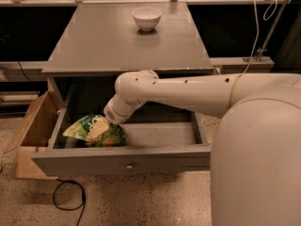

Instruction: Pick green rice chip bag from top drawer and place on counter

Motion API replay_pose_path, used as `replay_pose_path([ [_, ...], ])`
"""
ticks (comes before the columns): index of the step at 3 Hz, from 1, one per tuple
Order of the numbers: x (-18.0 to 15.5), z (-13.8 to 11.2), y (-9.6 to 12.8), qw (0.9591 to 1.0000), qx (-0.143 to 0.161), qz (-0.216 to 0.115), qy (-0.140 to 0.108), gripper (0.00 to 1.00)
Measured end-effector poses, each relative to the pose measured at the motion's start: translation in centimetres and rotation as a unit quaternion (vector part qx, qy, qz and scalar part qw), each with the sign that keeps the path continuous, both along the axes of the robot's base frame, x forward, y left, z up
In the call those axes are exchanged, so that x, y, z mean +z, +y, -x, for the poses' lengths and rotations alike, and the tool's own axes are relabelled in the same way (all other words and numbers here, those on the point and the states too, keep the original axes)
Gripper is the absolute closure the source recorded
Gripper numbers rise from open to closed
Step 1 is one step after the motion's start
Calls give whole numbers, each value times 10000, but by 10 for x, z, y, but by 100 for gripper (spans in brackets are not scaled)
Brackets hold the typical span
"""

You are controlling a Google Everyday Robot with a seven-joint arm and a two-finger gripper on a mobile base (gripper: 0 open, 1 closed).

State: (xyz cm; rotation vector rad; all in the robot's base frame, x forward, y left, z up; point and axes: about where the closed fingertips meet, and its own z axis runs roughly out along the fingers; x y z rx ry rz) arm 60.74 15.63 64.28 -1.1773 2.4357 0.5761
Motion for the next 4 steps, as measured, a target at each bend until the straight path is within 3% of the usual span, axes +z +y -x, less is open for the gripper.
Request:
replay_pose_path([
  [1, -10, 2, 6, 9999, 44, 42, 88, 41],
  [2, -5, 5, 13, 9989, 55, -463, 109, 65],
  [3, 27, 14, 14, 9888, 32, -1488, 56, 88],
  [4, 78, 34, 7, 9722, 243, -2318, -207, 100],
])
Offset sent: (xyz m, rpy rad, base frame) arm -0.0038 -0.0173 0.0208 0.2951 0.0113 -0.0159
